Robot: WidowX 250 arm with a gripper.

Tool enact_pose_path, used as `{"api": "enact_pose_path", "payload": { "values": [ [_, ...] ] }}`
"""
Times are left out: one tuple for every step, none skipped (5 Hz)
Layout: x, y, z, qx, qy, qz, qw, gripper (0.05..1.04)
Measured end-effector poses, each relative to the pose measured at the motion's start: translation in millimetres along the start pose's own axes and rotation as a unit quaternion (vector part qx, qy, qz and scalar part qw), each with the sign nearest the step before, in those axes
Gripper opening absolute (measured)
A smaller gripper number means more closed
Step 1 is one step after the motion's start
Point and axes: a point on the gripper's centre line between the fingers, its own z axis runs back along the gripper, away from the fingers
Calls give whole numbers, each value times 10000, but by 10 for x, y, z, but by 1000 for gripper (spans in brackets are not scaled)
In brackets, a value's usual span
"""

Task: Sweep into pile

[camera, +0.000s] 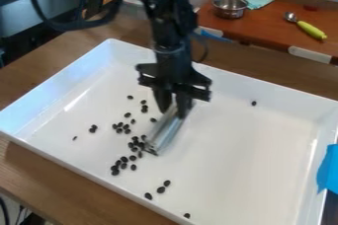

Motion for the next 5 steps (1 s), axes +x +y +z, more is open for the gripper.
{"api": "enact_pose_path", "payload": {
  "values": [
    [1, 218, 5, 18, 14, 6, 10000, 325],
    [-20, 557, 14, -1, 66, 207, 9998, 325],
    [-36, 787, 22, -141, 74, 347, 9993, 325],
    [-23, 1063, 60, -118, 80, 540, 9984, 325],
    [58, 1170, 179, -279, 173, 709, 9969, 325]
  ]
}}
